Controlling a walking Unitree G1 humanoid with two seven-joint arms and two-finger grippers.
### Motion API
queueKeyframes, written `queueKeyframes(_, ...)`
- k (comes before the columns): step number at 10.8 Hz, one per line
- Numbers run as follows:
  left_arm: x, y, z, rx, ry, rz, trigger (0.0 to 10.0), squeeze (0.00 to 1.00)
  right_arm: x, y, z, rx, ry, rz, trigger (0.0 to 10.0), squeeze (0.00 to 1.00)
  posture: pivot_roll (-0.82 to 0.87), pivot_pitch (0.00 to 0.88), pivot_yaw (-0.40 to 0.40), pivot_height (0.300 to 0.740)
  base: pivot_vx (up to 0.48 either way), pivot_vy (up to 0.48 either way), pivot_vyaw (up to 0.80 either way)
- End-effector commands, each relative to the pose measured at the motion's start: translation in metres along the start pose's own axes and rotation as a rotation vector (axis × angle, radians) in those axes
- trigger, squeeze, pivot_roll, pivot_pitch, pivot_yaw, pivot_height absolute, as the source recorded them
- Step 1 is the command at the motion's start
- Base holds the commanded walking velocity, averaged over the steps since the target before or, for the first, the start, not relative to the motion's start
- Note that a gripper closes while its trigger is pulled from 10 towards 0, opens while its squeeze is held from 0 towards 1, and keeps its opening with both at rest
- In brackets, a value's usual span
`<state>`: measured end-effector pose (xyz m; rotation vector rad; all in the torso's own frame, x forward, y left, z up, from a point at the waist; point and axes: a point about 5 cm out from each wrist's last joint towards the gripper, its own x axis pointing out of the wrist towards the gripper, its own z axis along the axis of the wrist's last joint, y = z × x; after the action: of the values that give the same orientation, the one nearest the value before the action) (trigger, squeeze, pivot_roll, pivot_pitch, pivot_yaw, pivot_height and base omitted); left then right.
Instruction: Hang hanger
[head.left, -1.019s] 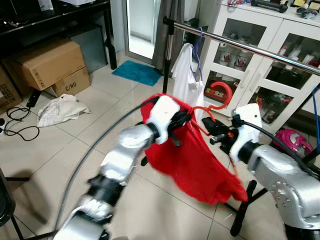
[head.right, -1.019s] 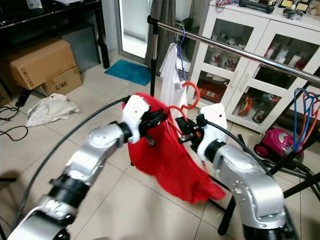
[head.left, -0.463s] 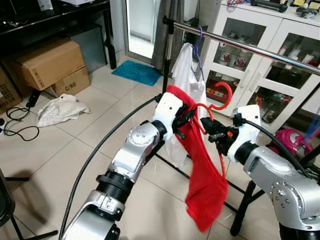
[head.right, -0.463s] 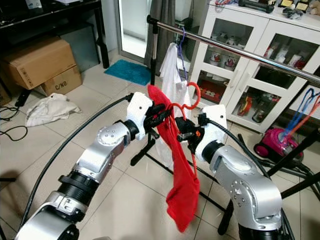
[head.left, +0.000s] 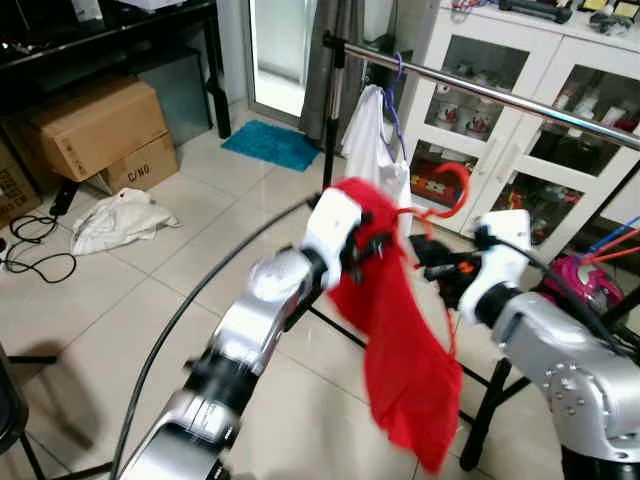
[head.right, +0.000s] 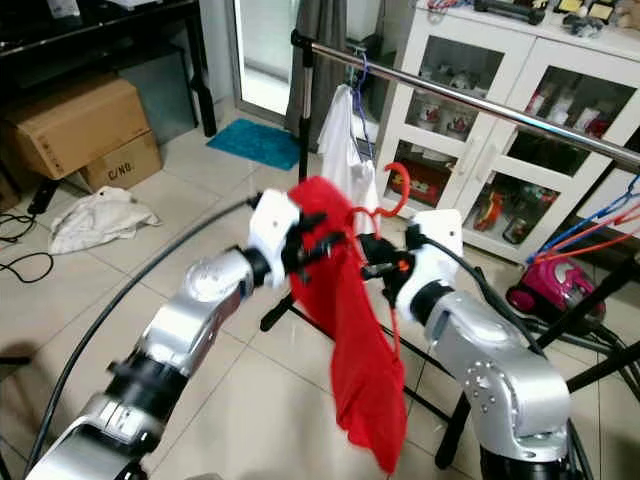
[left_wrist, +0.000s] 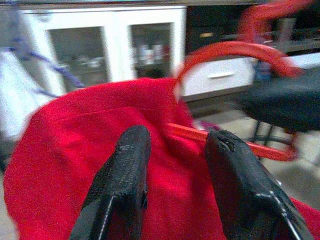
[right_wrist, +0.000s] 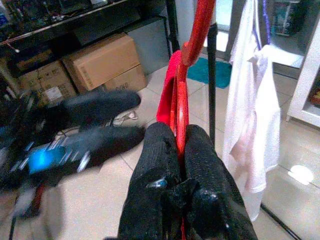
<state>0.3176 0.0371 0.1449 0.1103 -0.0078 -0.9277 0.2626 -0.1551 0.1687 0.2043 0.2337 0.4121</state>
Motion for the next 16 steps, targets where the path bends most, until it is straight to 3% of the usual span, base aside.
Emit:
queueKeyframes(1,0.0,-0.007,0.008,0.018,-0.04,-0.06,10.0,0.0,-0.001,-0.001,0.006,-0.006,-0.02,-0.01,0.0,0.0,-0.02,0.0,-0.058,0.74,0.0,0.0,0.0)
queueKeyframes(3,-0.004,-0.004,0.008,0.031,-0.032,-0.041,10.0,0.0,-0.001,-0.001,0.006,-0.007,-0.014,-0.009,0.0,0.0,-0.02,0.0,-0.063,0.74,0.0,0.0,0.0)
queueKeyframes(5,-0.009,0.01,0.005,0.051,0.0,0.111,10.0,0.0,0.0,0.0,0.007,-0.004,-0.009,0.008,0.0,0.0,-0.01,0.0,-0.067,0.74,0.0,0.0,0.0)
queueKeyframes(8,-0.001,0.028,0.0,-0.033,0.002,0.23,10.0,0.0,0.0,0.001,0.012,0.003,-0.02,0.055,0.0,0.0,-0.01,0.0,-0.078,0.74,0.0,0.0,0.0)
queueKeyframes(11,0.009,0.019,0.006,-0.04,-0.049,0.084,10.0,0.0,-0.003,-0.001,0.016,0.0,-0.027,0.062,0.0,0.0,-0.02,0.0,-0.074,0.74,0.0,0.0,0.0)
queueKeyframes(16,0.012,0.032,-0.005,0.036,0.041,0.082,10.0,0.0,-0.006,0.009,0.02,0.013,-0.042,0.145,0.0,0.0,-0.03,0.0,-0.07,0.74,0.0,0.0,0.0)
